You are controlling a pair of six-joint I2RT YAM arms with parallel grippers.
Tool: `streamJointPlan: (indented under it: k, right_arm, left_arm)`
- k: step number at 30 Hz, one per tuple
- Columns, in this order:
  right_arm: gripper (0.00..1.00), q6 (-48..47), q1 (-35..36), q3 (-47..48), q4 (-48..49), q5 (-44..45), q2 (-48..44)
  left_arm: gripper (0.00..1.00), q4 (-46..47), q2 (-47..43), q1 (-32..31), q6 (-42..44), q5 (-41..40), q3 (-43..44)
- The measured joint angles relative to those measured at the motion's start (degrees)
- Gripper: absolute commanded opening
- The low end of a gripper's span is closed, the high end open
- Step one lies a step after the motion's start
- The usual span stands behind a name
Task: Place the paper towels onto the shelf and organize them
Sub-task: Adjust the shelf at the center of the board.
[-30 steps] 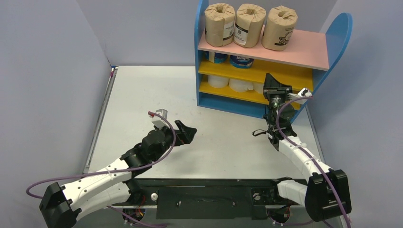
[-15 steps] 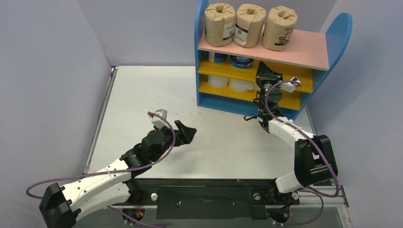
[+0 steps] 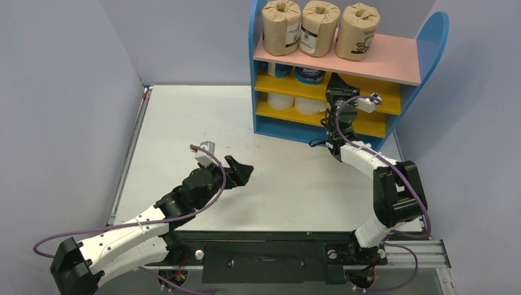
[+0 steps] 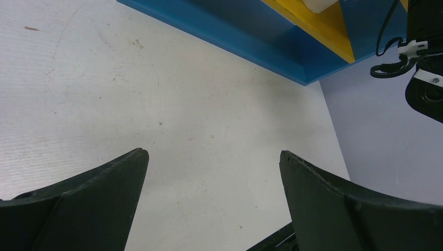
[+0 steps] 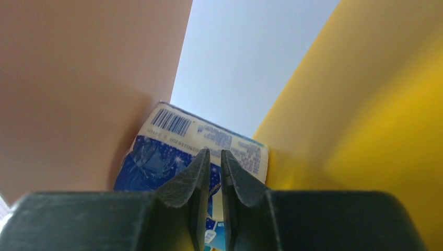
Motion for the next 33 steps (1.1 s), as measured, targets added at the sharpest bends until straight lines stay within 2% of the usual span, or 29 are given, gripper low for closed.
streamJointPlan:
  k: [9, 15, 26, 31, 33]
  right_arm:
    - [0.12, 1.49, 1.95, 1.84, -0.17, -1.33, 1.88]
    - [0.19, 1.44, 1.95, -2.62, 0.33, -1.62, -1.84]
    - [0.42, -3.02, 1.88, -11.1, -5.62, -4.02, -16.41]
    - [0.57, -8.37, 1.88, -11.37, -16.96, -9.05, -24.98]
    - [0.59, -11.21, 1.99, -11.37, -22.64, -10.86, -28.89]
  left_arm:
    - [0.96, -0.07, -0.15, 0.0, -0.02, 0.0, -0.59]
    - [0.96, -0.07, -0.48, 0.0, -0.02, 0.0, -0.63]
    - [0.96, -0.57, -1.07, 0.0, -0.11, -0.57, -0.68]
    - [0.96, -3.02, -1.16, 0.0, -0.39, -2.36, -0.63]
    - [0.96, -4.5, -1.33, 0.02, -0.61, -3.28, -0.5]
